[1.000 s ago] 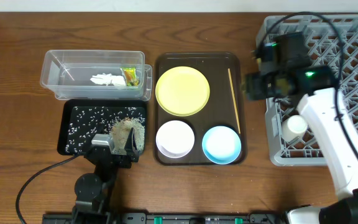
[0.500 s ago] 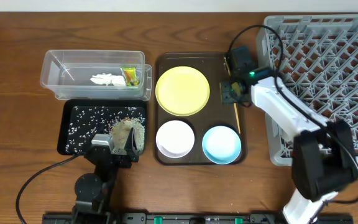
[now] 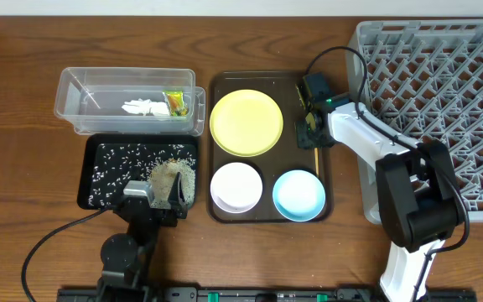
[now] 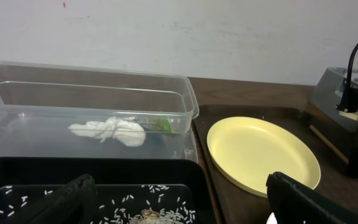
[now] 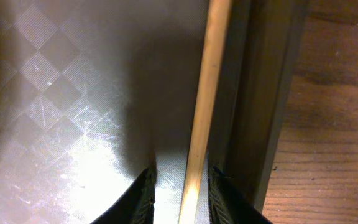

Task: Sort waste into correct bins and load items into the dishwasher rack
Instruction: 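Grasp the second chopstick on the brown tray with right gripper, then insert the second chopstick into the dish rack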

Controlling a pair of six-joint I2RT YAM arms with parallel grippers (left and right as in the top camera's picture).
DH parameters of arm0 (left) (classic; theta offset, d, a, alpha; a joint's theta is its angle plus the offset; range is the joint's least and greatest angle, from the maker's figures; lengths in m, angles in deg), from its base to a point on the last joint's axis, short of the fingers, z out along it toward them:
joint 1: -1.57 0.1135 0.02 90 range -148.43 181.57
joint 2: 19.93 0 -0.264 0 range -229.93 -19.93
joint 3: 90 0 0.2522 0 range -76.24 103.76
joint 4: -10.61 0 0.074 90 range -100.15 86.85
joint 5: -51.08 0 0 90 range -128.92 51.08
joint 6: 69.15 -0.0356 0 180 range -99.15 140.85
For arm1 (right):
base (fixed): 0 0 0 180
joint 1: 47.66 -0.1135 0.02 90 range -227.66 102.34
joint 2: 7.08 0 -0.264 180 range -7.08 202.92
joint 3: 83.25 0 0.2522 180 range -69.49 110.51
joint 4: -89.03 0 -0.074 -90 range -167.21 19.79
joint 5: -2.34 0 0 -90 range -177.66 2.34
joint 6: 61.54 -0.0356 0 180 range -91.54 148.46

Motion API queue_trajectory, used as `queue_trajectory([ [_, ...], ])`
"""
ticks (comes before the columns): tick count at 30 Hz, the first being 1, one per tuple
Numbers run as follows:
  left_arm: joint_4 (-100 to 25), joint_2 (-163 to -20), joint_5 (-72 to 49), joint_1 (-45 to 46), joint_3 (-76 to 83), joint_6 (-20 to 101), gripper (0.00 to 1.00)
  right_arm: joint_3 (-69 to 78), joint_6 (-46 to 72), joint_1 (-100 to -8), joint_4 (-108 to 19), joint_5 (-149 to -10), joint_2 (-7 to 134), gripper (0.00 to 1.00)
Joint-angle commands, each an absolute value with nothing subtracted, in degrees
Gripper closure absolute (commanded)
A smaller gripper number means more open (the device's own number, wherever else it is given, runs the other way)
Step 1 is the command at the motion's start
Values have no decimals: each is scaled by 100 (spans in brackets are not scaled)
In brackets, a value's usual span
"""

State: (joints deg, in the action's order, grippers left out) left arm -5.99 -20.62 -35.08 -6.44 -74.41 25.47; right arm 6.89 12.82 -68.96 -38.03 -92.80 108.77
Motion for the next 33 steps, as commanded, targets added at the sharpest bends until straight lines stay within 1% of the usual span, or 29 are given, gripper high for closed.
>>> queue_trajectory([
  [1, -688, -2016, -3550, -622, -7601, 2516, 10, 673, 1269, -6868, -3760, -9197, 10917, 93],
  [2, -688, -2016, -3550, -622, -7601, 2516, 10, 673, 1269, -6870, -3749, -9099, 10917, 99],
  [6, -688, -2016, -3550, -622, -7601, 2516, 10, 691, 1265, -6868, -3687, -8432, 10821, 99],
  [11, -688, -2016, -3550, -622, -7601, 2516, 10, 826, 1280, -6680, -3646, -8356, 10182, 99],
  [17, -688, -2016, -3550, -622, -7601, 2516, 10, 846, 1728, -5947, -3611, -8354, 8899, 99],
  [20, -688, -2016, -3550, -622, -7601, 2516, 10, 846, 2248, -5403, -3661, -8354, 8447, 99],
  [25, -688, -2016, -3550, -622, -7601, 2516, 10, 844, 3015, -4765, -3803, -8356, 8502, 99],
  [31, -688, -2016, -3550, -622, -7601, 2516, 10, 842, 3090, -4619, -4087, -8646, 9114, 99],
  [32, -688, -2016, -3550, -622, -7601, 2516, 10, 844, 3090, -4625, -4116, -8738, 9192, 98],
  [33, -688, -2016, -3550, -622, -7601, 2516, 10, 846, 3090, -4638, -4131, -8740, 9256, 90],
])
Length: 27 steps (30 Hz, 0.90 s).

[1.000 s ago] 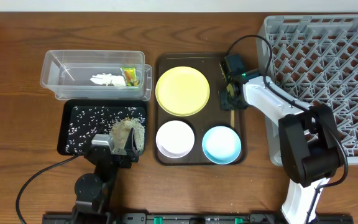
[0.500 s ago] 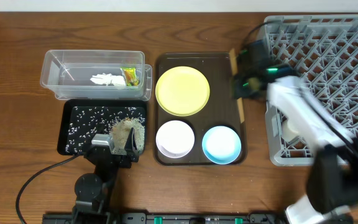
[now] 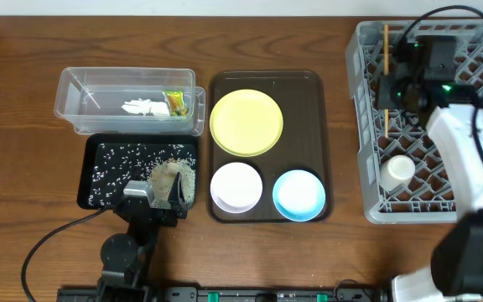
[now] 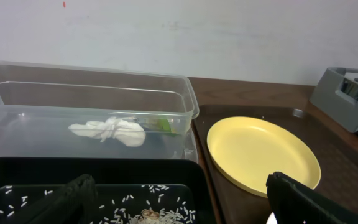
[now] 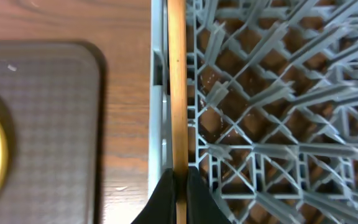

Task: Sort waste into correct bins and load items into the dishwasher rack
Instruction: 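Insert the second chopstick into the dish rack, then reach right gripper to the light-blue bowl and grasp its rim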

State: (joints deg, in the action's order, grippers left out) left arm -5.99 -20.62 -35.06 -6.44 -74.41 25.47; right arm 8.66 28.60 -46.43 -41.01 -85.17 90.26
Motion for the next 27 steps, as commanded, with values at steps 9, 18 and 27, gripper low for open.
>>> queue_trajectory([
  [9, -688, -2016, -3550, -622, -7601, 2516, 10, 853, 2762, -5099, -3180, -7232, 8344, 61],
  [18, -688, -2016, -3550, -622, -7601, 2516, 10, 678, 2104, -6002, -1323, -7252, 7988, 56],
  [27, -688, -2016, -3550, -622, -7601, 2516, 10, -999, 1394, -6660, -2164, -7556, 8043, 59],
])
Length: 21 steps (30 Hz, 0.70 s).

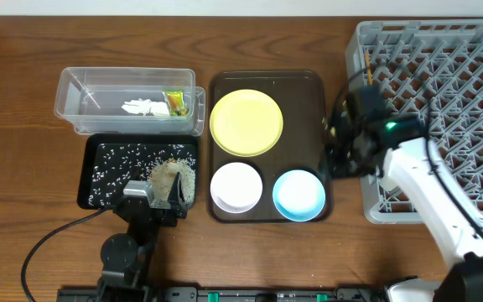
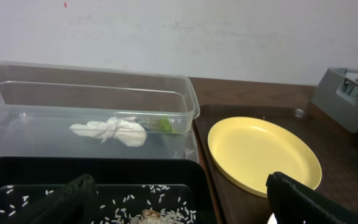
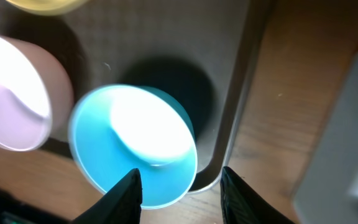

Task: Sort waste into correct bins and load items into the dishwasher rack
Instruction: 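Reach right gripper to the light-blue bowl and grasp its rim, then carry the light-blue bowl to the rack and stand it upright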

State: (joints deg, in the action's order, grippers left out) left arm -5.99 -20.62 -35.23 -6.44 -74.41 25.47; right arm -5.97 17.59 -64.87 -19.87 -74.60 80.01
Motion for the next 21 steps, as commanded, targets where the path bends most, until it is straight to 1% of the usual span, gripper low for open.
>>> queue_trajectory([
  [1, -688, -2016, -3550, -622, -7601, 2516, 10, -1182, 1260, -6688, -2348, -7586, 8043, 58],
  [3, -688, -2016, -3550, -622, -7601, 2516, 10, -1471, 1114, -6682, -2717, -7589, 8043, 57],
  [5, -688, -2016, -3547, -622, -7601, 2516, 10, -1733, 1070, -6673, -3124, -7589, 8043, 60],
  [7, -688, -2016, -3547, -622, -7601, 2516, 10, -1993, 880, -6677, -3486, -7584, 8045, 69],
  [9, -688, -2016, -3550, -622, -7601, 2516, 10, -2212, 819, -6682, -3714, -7591, 8047, 81],
  [12, -688, -2016, -3550, -622, -7601, 2516, 10, -2284, 747, -6682, -3718, -7632, 8047, 89],
  [14, -688, -2016, -3550, -622, -7601, 2516, 10, -2260, 742, -6673, -3740, -7628, 8045, 98],
  [17, -688, -2016, -3550, -622, -7601, 2516, 10, -2052, 749, -6651, -3528, -7726, 7973, 99],
  [21, -688, -2016, -3547, -622, -7601, 2516, 10, -1337, 858, -6566, -2855, -8382, 7640, 99],
])
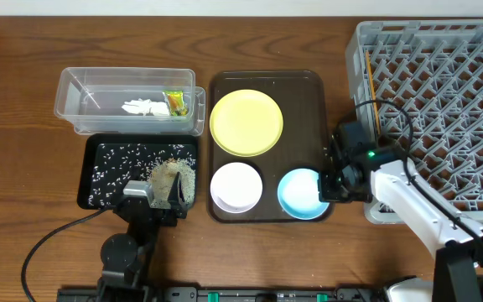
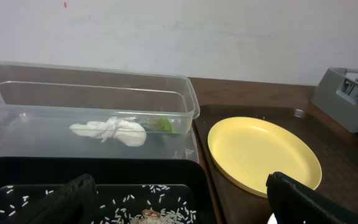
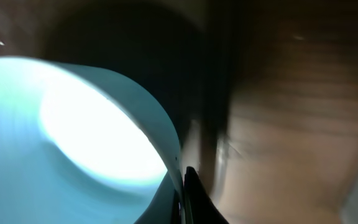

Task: Sort waste into correct bins and load items into the dishwasher rack
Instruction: 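Carry the light-blue bowl to the rack and stand it upright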

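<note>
A blue bowl (image 1: 298, 195) sits at the front right of the brown tray (image 1: 313, 92), beside a white bowl (image 1: 236, 186) and a yellow plate (image 1: 246, 122). My right gripper (image 1: 333, 186) is shut on the blue bowl's right rim; in the right wrist view the rim (image 3: 166, 140) runs down between the closed fingertips (image 3: 191, 193). My left gripper (image 1: 159, 201) stands open over the black tray (image 1: 111, 164) of rice, its fingers (image 2: 297, 196) wide apart. A wooden chopstick (image 1: 367, 61) lies in the grey dishwasher rack (image 1: 443, 50).
A clear bin (image 1: 74, 105) behind the black tray holds a white tissue (image 1: 143, 106) and a coloured wrapper (image 1: 174, 102). A brownish food clump (image 1: 173, 178) lies on the rice. The rack's left wall stands just right of my right gripper.
My right gripper was open above the blue bowl; now it is lower and shut on the bowl's right rim. The left arm has not moved.
My right gripper first stood around a chopstick at the tray's right edge. Then it held the chopstick over the rack's left side. Later the chopstick lay in the rack and the gripper hung open over the blue bowl, which it now grips.
</note>
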Controlling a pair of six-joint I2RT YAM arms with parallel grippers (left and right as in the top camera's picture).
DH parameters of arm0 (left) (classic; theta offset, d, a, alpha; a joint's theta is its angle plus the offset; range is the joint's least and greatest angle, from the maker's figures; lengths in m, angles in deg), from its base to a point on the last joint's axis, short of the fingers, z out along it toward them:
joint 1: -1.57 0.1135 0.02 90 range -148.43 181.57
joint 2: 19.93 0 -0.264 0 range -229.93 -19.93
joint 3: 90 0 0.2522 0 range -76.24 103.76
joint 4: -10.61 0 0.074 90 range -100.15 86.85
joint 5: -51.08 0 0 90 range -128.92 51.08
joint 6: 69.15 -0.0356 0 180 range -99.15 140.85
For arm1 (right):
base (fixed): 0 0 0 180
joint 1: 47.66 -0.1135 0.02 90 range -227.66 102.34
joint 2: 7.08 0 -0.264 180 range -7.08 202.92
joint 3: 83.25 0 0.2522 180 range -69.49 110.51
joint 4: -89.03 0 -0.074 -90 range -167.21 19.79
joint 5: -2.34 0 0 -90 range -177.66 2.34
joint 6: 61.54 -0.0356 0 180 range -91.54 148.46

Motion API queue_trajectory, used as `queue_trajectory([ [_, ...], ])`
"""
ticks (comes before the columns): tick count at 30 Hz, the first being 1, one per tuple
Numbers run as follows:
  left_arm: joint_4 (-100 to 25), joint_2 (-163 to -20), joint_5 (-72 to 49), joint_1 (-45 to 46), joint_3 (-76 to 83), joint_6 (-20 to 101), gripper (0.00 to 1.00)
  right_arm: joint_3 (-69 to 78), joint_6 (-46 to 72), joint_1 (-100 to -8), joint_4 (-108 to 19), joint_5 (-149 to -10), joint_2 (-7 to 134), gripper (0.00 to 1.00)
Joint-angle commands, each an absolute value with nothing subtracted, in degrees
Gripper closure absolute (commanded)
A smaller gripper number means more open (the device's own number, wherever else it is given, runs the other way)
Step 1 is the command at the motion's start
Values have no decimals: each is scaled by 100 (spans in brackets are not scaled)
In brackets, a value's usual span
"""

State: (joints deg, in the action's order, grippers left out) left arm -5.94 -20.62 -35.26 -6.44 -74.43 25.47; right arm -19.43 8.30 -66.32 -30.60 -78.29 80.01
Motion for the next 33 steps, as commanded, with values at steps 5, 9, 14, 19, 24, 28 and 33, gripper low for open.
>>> queue_trajectory([
  [5, -688, -2016, -3550, -622, -7601, 2516, 10, -54, 851, -6551, -2070, -10775, 7133, 99],
  [9, -688, -2016, -3550, -622, -7601, 2516, 10, 402, 583, -6542, -2297, -13042, 6878, 99],
  [14, -688, -2016, -3550, -622, -7601, 2516, 10, 356, 578, -6391, -3019, -14764, 6963, 99],
  [19, -688, -2016, -3550, -622, -7601, 2516, 10, 354, 810, -6087, -3475, -15134, 7498, 99],
  [24, -688, -2016, -3550, -622, -7601, 2516, 10, 354, 1230, -5818, -3766, -15459, 8261, 99],
  [28, -688, -2016, -3550, -622, -7601, 2516, 10, 354, 1588, -5637, -3996, -15645, 8869, 99],
  [33, -688, -2016, -3550, -622, -7601, 2516, 10, 354, 1861, -5613, -4188, -15687, 9385, 99],
])
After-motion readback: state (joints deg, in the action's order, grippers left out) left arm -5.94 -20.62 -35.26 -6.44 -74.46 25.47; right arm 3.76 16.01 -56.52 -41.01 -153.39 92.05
